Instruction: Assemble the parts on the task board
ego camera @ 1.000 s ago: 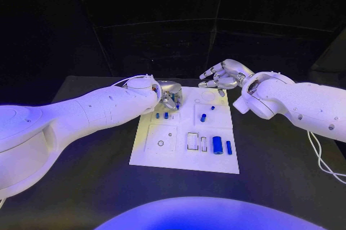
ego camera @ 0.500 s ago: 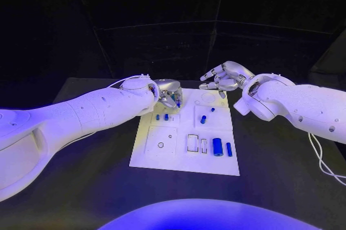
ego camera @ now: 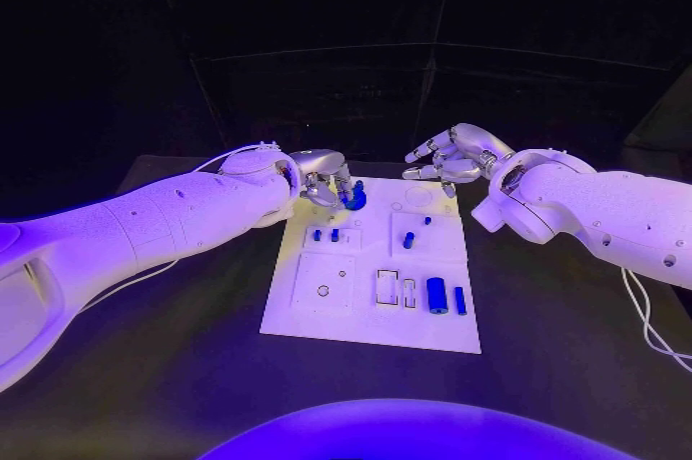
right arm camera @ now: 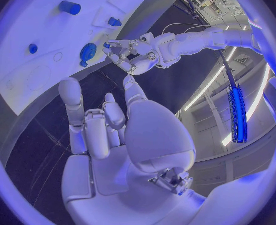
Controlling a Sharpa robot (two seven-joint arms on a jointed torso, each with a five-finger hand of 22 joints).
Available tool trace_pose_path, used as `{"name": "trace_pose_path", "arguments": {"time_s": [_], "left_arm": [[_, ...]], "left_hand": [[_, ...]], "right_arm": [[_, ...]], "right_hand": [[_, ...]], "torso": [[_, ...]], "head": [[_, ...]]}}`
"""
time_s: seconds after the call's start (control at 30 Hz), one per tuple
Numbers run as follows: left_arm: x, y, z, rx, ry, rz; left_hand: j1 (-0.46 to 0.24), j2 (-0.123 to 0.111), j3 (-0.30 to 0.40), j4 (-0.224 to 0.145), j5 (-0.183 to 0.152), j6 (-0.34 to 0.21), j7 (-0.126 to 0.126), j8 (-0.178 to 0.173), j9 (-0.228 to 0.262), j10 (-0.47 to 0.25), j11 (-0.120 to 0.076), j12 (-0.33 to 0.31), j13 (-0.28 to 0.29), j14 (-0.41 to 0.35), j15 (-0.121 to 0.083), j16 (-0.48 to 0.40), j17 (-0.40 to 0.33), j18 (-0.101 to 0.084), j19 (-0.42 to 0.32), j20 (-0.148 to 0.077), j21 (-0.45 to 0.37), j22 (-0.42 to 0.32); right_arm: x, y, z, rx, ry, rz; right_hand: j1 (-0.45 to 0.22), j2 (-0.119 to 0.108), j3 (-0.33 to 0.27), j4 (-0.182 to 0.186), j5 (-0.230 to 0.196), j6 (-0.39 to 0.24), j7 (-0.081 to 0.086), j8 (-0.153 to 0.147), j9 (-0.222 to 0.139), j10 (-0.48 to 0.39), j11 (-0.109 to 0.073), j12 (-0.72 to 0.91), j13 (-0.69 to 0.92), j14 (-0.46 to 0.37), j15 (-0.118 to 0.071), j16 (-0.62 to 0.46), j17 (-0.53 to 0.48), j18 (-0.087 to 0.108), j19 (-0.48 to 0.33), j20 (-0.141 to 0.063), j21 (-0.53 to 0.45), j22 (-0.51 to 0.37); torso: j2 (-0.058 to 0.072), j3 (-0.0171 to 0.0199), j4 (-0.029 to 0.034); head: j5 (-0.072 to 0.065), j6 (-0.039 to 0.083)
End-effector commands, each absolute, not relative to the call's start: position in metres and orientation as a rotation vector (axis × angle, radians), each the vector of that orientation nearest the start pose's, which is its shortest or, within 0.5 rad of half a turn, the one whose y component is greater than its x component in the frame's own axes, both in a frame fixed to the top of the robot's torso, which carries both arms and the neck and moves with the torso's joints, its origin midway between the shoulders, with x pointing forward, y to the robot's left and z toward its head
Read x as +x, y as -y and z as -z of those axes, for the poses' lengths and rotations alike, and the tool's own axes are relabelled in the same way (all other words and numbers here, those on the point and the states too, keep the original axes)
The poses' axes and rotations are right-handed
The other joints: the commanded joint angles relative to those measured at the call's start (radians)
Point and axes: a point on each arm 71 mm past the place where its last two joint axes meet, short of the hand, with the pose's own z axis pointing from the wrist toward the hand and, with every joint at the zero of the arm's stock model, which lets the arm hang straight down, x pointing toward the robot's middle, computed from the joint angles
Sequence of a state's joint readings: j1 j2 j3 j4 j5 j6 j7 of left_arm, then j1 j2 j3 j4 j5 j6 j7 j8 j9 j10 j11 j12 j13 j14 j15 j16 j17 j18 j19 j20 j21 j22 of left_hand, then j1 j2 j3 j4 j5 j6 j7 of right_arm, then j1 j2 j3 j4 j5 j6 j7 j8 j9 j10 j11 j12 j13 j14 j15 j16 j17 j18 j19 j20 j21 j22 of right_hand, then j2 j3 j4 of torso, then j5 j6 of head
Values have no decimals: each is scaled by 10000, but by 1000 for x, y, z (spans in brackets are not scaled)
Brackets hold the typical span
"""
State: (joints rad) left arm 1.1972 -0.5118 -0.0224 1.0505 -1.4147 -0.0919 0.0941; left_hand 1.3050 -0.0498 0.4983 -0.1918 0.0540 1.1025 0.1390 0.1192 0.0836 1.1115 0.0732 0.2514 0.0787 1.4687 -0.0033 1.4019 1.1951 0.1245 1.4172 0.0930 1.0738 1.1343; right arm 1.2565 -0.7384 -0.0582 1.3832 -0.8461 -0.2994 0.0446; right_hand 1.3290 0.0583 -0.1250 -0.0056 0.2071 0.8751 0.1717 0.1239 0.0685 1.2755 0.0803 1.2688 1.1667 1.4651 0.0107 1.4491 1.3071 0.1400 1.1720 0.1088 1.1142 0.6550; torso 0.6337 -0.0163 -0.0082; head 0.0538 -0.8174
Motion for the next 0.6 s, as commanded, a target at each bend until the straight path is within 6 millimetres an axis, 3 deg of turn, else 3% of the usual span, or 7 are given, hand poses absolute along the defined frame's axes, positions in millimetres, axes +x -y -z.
{"name": "trace_pose_path", "arguments": {"time_s": [0.03,0.37,0.6], "left_arm": [[554,-161,218,2394,-18564,6979],[552,-179,225,2204,-19085,6604],[552,-181,232,2172,-19341,6545]], "left_hand": [[-90,-34,24,57,-33,42,-9,-5,4,57,18,-65,-13,299,-70,18,-17,-152,46,-44,52,15],[-109,-52,17,64,-33,48,-11,-11,4,61,18,-74,-17,294,-68,6,-47,-151,43,-43,44,11],[-119,-67,13,66,-33,51,-16,-15,3,65,17,-80,-20,291,-68,2,-57,-150,40,-43,38,7]], "right_arm": [[519,189,172,3334,-17149,-10055],[519,190,172,3346,-17144,-10037],[519,190,172,3346,-17140,-10038]], "right_hand": [[40,70,-76,-1,47,-39,-5,49,3,5,21,-7,12,489,-83,-62,5,183,-38,-13,-45,-8],[40,70,-76,-1,47,-39,-5,49,3,5,21,-7,12,489,-83,-62,5,183,-38,-13,-45,-8],[40,70,-76,-1,47,-39,-5,49,3,5,21,-7,12,489,-83,-62,5,183,-38,-13,-45,-8]], "torso": [[2,4,-3],[6,-6,-16],[13,-4,-28]], "head": [[-8,-1],[30,12],[71,0]]}}
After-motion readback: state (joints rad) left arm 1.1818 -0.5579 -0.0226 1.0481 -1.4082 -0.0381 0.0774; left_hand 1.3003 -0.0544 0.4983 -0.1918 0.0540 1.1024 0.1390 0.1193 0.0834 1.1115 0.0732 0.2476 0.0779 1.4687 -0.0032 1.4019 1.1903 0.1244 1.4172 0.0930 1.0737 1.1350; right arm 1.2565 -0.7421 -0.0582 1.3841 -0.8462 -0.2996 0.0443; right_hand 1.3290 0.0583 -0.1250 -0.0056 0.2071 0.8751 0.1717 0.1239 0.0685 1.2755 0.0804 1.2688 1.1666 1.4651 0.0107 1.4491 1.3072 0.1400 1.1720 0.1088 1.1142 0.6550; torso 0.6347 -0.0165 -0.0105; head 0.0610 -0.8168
